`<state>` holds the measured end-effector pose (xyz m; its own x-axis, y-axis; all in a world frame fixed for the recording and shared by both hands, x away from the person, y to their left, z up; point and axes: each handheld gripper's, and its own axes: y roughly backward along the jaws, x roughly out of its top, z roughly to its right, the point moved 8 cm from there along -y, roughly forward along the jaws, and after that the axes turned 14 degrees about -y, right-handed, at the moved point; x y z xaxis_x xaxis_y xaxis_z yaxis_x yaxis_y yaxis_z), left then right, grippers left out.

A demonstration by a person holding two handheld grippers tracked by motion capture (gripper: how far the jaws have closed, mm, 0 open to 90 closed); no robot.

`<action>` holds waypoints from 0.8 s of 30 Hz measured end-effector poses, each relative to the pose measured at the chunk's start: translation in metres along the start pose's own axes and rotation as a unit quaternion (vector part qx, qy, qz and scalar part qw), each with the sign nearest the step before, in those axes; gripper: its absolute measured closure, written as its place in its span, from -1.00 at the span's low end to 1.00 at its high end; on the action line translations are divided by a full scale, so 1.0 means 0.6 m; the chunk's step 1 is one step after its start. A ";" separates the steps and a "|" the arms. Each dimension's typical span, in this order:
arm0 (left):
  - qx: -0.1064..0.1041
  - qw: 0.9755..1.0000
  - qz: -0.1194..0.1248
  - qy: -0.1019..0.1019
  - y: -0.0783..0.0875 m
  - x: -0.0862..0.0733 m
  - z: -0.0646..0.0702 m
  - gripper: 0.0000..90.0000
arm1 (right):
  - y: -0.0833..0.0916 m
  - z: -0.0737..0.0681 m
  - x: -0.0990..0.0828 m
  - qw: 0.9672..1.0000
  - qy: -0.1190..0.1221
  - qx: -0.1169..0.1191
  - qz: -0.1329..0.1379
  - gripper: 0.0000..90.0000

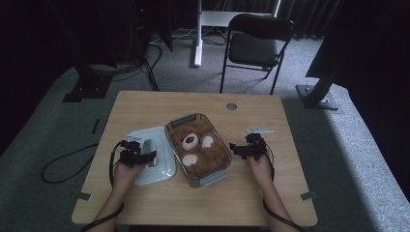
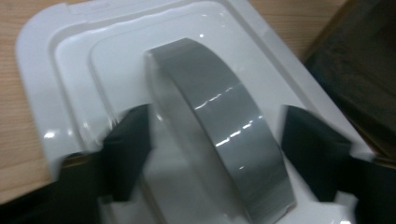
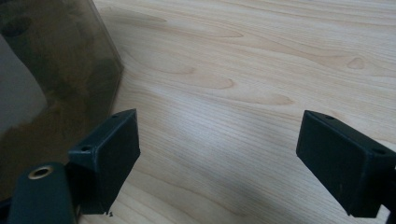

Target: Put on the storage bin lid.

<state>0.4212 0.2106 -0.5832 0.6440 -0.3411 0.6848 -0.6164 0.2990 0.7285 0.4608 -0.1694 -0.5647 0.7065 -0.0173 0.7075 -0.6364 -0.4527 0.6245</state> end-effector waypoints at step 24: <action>-0.029 0.997 0.057 0.042 0.052 0.011 -0.021 0.52 | -0.015 -0.045 -0.047 0.998 0.019 0.058 -0.027 -0.70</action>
<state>0.4122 0.2290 -0.5557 0.6086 -0.2262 0.7606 -0.6617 0.3843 0.6438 0.4380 -0.1406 -0.5814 0.7255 0.0419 0.6869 -0.5564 -0.5516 0.6213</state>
